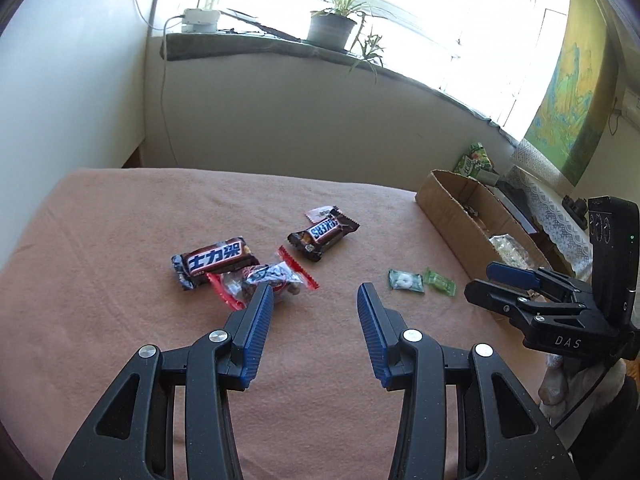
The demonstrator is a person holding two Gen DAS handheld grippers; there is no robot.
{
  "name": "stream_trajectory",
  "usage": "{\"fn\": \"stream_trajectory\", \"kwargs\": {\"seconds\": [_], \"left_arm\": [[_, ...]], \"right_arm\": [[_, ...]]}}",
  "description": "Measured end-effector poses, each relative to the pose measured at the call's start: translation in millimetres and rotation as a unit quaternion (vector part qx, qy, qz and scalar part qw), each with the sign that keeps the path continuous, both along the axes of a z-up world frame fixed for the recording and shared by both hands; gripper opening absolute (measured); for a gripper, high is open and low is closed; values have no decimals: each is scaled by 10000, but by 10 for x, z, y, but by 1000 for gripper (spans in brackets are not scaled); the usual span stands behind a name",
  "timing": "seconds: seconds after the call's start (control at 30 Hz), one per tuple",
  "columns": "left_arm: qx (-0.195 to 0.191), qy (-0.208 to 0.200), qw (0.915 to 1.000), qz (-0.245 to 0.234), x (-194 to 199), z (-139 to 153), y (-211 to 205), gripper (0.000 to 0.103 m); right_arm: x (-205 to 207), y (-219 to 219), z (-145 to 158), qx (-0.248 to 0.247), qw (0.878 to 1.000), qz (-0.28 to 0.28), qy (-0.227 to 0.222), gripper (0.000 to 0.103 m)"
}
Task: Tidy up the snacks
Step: 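Withdraw both tools from the box back over the table, then grasp the green mint candy with the right tool while the left tool grasps the red-wrapped pastry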
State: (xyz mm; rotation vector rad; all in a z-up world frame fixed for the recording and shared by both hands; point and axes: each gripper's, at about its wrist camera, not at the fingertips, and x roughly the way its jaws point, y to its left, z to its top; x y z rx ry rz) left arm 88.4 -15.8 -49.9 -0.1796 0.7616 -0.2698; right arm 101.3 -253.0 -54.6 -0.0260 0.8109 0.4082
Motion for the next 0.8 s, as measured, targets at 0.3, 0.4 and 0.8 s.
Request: {"fn": "stream_trajectory", "kwargs": {"seconds": [0.3,0.4,0.8], "left_arm": [[-101,234,9993,275,106,-204,206,43],[-120,270,9991,317,123,-243,262,43],[-239,413,9980,410,176,-339,426,43]], "right_arm": [[349,173,-287,-166,9993,177,301,65],[472,194,-377,-238,9986,208,421,65],[871,381,-567,-259,9964,395,709,65]]}}
